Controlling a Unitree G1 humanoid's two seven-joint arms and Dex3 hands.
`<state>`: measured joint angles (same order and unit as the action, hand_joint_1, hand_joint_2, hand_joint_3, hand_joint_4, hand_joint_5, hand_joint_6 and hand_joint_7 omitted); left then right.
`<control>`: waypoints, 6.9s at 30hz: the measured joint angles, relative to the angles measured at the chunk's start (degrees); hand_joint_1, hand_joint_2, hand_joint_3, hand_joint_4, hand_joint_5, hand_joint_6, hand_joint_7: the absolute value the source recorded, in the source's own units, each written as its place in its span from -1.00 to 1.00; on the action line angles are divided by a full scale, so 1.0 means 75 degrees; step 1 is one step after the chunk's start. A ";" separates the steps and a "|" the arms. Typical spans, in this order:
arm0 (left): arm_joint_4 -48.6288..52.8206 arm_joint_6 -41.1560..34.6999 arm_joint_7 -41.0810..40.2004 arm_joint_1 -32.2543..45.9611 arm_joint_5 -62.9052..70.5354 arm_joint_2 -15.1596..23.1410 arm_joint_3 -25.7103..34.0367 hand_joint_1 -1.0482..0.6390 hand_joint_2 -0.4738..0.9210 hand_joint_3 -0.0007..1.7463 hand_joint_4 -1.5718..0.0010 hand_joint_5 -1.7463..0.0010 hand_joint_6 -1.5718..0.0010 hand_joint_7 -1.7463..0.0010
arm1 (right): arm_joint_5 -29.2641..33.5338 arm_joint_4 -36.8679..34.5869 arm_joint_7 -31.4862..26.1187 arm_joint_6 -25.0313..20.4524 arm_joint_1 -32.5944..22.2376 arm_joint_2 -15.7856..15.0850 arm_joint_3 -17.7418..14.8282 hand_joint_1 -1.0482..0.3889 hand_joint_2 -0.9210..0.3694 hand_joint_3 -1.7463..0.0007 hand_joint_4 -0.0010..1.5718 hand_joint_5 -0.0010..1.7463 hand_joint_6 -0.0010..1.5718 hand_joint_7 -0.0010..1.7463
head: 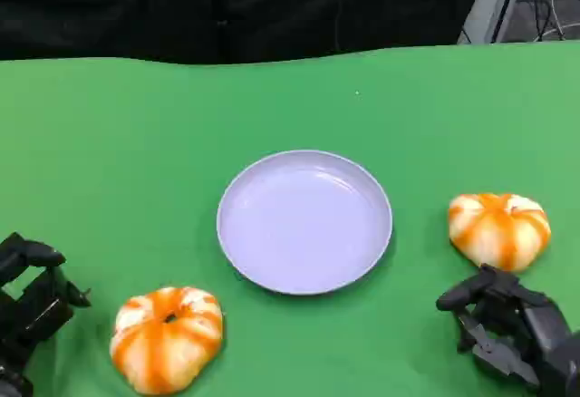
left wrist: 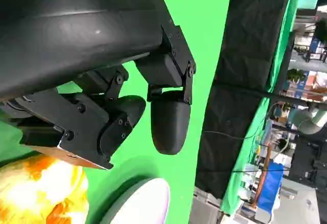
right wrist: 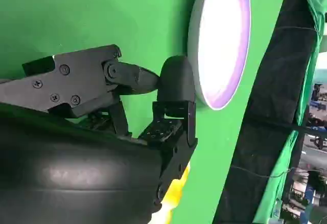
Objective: Grasp the bread from the table and place it into the plate.
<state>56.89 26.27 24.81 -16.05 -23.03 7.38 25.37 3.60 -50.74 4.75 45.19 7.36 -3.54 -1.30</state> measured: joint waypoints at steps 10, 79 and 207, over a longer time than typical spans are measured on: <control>0.0019 0.0000 -0.0001 -0.0003 0.0011 0.0000 0.0000 0.24 0.54 0.30 -0.12 -0.99 -0.12 -0.63 | -0.0016 -0.0032 0.0037 -0.0001 0.0027 0.0000 -0.0015 0.33 -1.00 0.42 -0.13 0.93 -0.06 0.37; -0.3251 0.1581 -0.1770 0.1825 0.5959 0.1372 -0.3565 -0.91 1.00 -0.37 0.67 1.00 0.67 1.00 | -0.0021 -0.0220 0.0063 0.0022 0.0176 -0.0020 -0.0029 0.33 -1.00 0.42 -0.13 0.94 -0.07 0.37; -0.7743 -0.0838 -0.4450 0.3154 0.5917 0.1053 -0.3657 0.20 0.43 0.18 -0.23 -0.66 -0.34 -0.08 | 0.0011 -0.0281 -0.0157 0.0008 0.0229 0.0019 0.0067 0.30 -1.00 0.43 -0.17 0.96 -0.08 0.37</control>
<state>-1.18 19.99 -8.57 7.61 21.34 15.28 -2.05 3.68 -52.85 3.57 45.24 9.08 -3.40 -0.80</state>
